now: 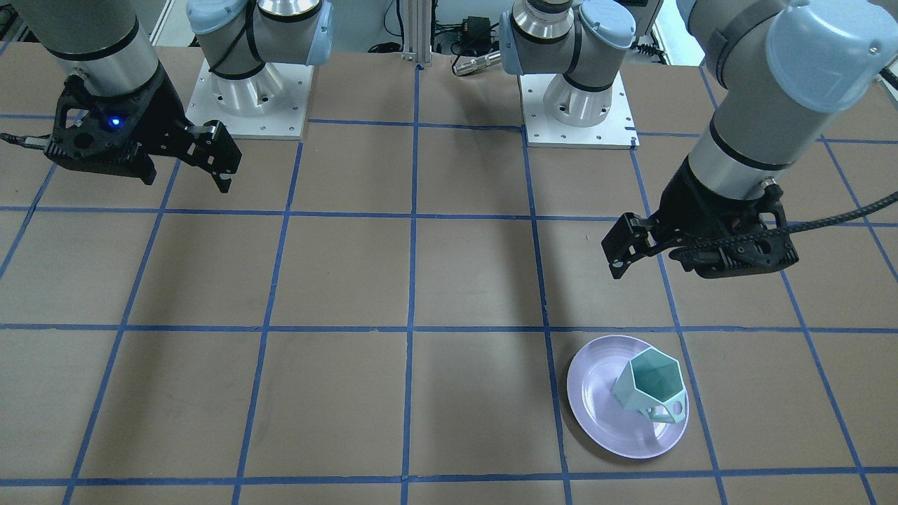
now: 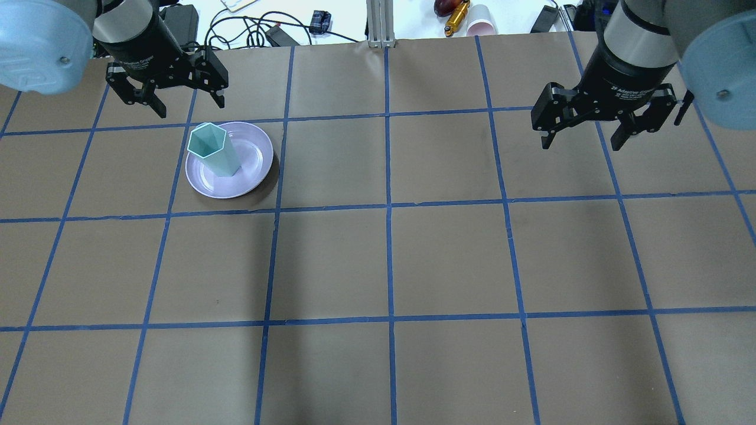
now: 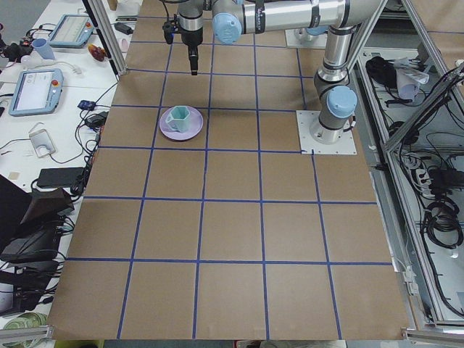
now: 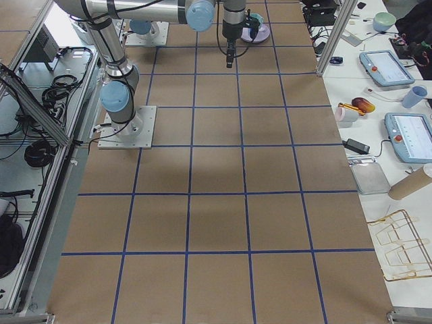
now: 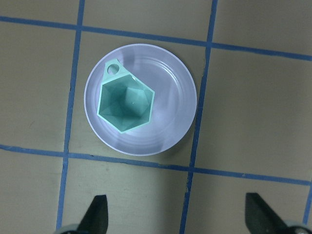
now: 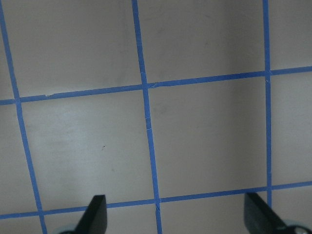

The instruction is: Flip cup and place on plate

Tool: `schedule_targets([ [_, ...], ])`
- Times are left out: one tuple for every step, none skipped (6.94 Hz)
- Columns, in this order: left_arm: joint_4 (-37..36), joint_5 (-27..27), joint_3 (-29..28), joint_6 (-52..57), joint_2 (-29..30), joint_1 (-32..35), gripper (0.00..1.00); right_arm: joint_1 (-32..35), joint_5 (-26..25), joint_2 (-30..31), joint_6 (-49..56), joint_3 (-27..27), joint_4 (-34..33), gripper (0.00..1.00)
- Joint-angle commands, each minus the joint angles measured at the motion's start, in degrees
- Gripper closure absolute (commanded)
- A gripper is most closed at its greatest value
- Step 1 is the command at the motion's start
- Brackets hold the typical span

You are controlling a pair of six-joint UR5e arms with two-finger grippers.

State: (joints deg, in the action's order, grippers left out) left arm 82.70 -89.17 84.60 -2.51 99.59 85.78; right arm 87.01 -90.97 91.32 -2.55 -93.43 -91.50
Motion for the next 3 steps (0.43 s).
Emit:
schedule_targets([
  [2.8,-0.3,-0.3,0.0,-1.4,1.8,0.0,0.0,0.0,0.0,0.0,0.0,0.0,0.0],
  [3.4,-0.6,0.2,0.1,-1.9,1.8,0.0,0.0,0.0,0.0,0.0,0.0,0.0,0.0],
  [3.4,-0.7,0.3,0.1,-1.9,1.7,0.0,0.0,0.0,0.0,0.0,0.0,0.0,0.0],
])
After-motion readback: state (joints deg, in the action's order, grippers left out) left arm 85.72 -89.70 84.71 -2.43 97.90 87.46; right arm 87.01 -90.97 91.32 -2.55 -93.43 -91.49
